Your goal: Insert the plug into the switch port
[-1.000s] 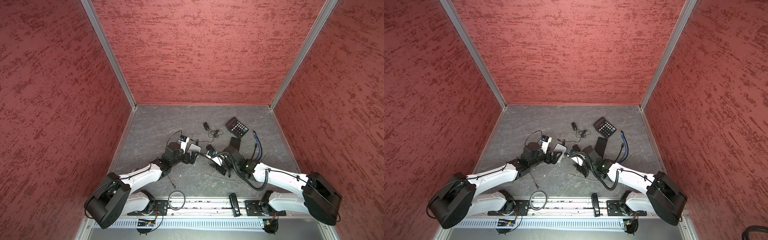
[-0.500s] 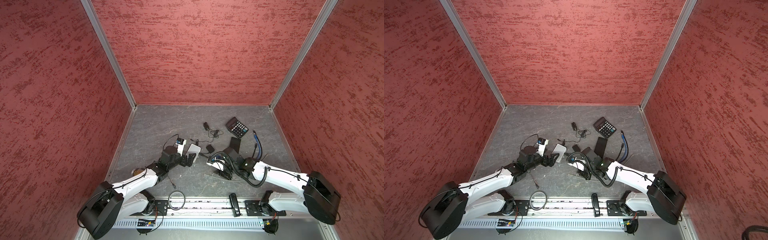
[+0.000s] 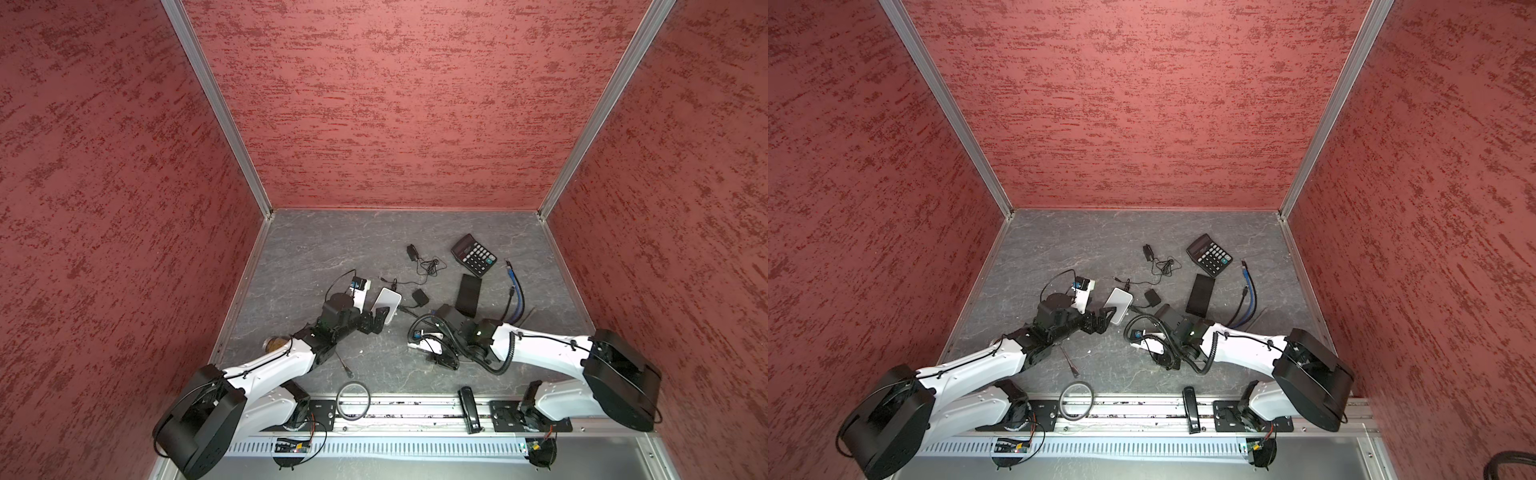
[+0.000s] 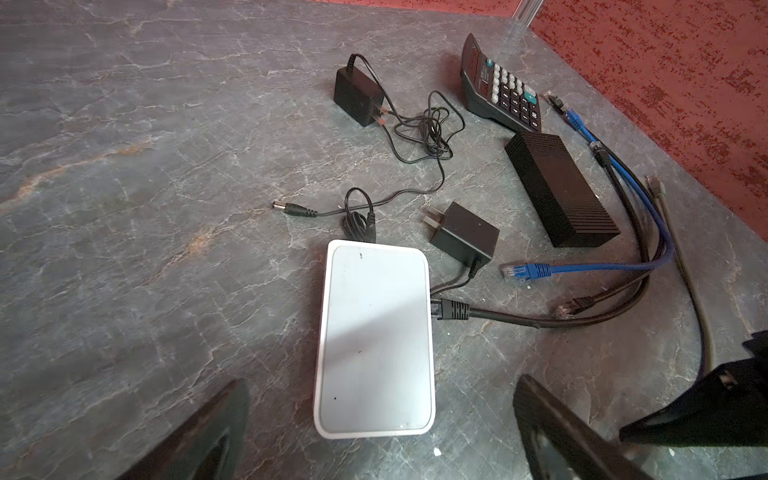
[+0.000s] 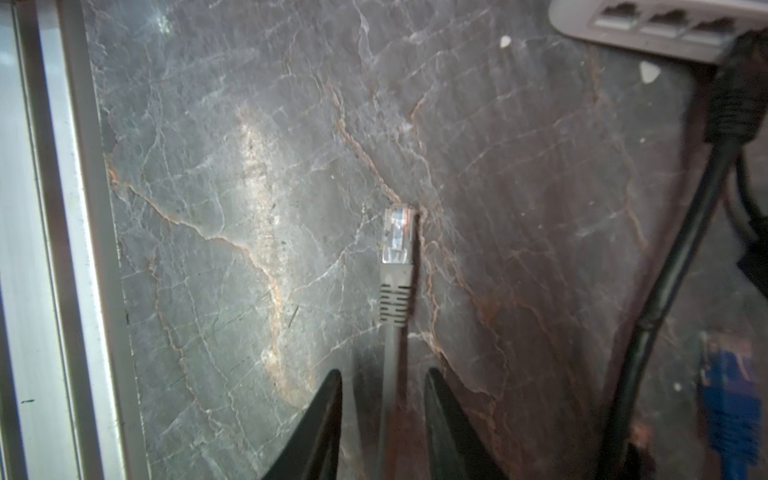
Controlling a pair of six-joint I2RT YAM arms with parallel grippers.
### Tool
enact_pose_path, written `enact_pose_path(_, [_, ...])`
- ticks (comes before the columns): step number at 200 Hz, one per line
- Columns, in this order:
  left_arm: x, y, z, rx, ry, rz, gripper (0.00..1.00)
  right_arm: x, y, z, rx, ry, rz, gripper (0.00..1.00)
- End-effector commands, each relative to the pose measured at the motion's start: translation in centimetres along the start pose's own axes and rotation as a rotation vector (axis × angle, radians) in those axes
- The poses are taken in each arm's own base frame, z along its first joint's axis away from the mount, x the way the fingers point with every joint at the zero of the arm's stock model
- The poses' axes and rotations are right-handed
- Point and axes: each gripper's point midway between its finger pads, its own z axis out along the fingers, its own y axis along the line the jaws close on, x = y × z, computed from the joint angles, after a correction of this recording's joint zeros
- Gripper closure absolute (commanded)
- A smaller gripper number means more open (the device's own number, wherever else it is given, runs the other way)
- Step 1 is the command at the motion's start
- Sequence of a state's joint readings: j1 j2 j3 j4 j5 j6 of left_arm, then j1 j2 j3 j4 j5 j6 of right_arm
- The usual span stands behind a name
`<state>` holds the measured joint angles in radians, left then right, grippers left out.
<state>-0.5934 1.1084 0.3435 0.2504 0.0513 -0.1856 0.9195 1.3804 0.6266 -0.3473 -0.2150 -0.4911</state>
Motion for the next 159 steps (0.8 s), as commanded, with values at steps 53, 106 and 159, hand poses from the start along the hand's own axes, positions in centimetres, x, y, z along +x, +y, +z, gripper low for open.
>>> enact_pose_path(53, [0.0, 0.4, -0.2, -0.005, -0.006, 0.011, 0.0, -2.2, -0.9, 0.0, 0.047, -0.082, -0.074, 0.65])
enact_pose_path(106, [0.1, 0.4, -0.2, -0.001, -0.003, 0.013, 0.0, -2.5, -0.7, 0.5, 0.02, -0.074, -0.097, 0.64])
enact_pose_path(159, [0.6, 0.6, -0.2, -0.004, 0.0, 0.008, 0.0, -2.9, -0.8, 0.7, 0.01, -0.065, -0.1, 0.64])
